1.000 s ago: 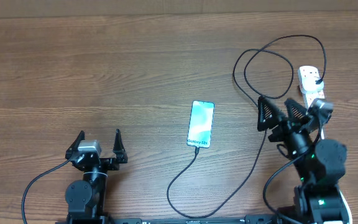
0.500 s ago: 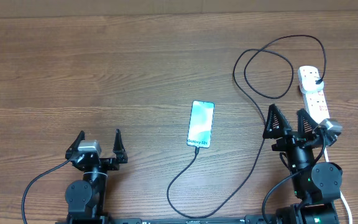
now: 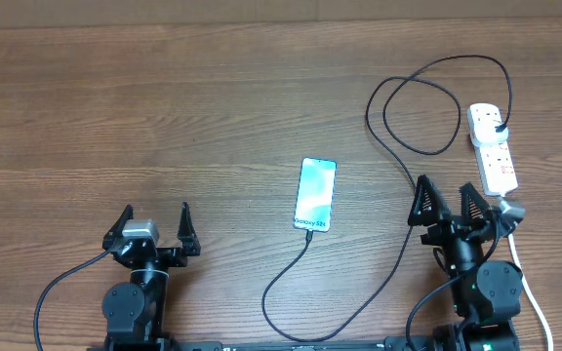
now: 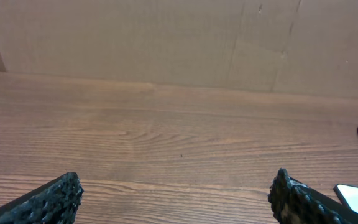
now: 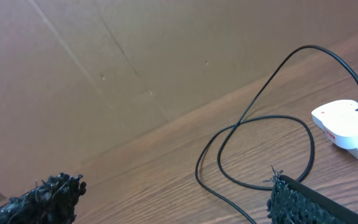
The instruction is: Plug charger to phone and switch on socket
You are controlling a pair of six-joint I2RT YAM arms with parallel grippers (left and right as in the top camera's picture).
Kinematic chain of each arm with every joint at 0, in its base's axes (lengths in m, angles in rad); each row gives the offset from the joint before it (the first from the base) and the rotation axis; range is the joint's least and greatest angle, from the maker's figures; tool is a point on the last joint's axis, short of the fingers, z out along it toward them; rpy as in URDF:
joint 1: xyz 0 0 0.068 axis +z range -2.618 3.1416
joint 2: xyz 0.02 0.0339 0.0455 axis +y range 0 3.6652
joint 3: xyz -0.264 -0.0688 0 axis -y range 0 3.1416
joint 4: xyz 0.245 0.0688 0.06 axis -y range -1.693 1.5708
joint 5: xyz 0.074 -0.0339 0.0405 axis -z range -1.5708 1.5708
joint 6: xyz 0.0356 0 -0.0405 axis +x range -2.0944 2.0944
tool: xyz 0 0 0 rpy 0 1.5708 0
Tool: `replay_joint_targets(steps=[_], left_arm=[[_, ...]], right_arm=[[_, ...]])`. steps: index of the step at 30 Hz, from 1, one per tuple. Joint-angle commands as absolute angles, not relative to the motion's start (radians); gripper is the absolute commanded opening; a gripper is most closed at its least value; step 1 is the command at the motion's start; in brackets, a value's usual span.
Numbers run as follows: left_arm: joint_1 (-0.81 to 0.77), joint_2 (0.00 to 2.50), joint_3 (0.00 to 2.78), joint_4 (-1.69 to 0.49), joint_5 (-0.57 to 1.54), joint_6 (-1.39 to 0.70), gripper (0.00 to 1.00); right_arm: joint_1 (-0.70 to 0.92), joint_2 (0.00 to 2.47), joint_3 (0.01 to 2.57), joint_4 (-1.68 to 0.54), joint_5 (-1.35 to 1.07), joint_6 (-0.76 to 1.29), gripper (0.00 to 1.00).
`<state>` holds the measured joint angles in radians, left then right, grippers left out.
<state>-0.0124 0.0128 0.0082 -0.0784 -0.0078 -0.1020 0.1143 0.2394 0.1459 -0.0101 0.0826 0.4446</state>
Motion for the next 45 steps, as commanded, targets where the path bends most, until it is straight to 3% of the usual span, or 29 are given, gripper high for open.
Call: replay_joint_targets(steps=[1, 8, 28, 37, 45], left_arm=[[-0.005, 0.004, 0.006, -0.078, 0.0, -0.112, 1.0], [-0.005, 0.004, 0.006, -0.078, 0.0, -0.112, 1.0], [-0.005, 0.004, 0.006, -0.078, 0.0, -0.112, 1.0], [-0.005, 0.004, 0.006, -0.078, 0.0, -0.112, 1.0], [-0.005, 0.004, 0.006, -0.078, 0.0, -0.112, 1.0]], right_arm=[[0.125, 0.162, 0.098, -0.001, 0.093, 0.445, 1.0], [0.125, 0.0, 0.006, -0.006, 0.089, 0.446, 1.0], [0.125, 0.003, 0.007, -0.071, 0.112, 0.441, 1.0], [0.125, 0.003, 0.008, -0.072, 0.111, 0.13, 1.0], [0.125, 0.002, 0.007, -0.072, 0.111, 0.096, 1.0]])
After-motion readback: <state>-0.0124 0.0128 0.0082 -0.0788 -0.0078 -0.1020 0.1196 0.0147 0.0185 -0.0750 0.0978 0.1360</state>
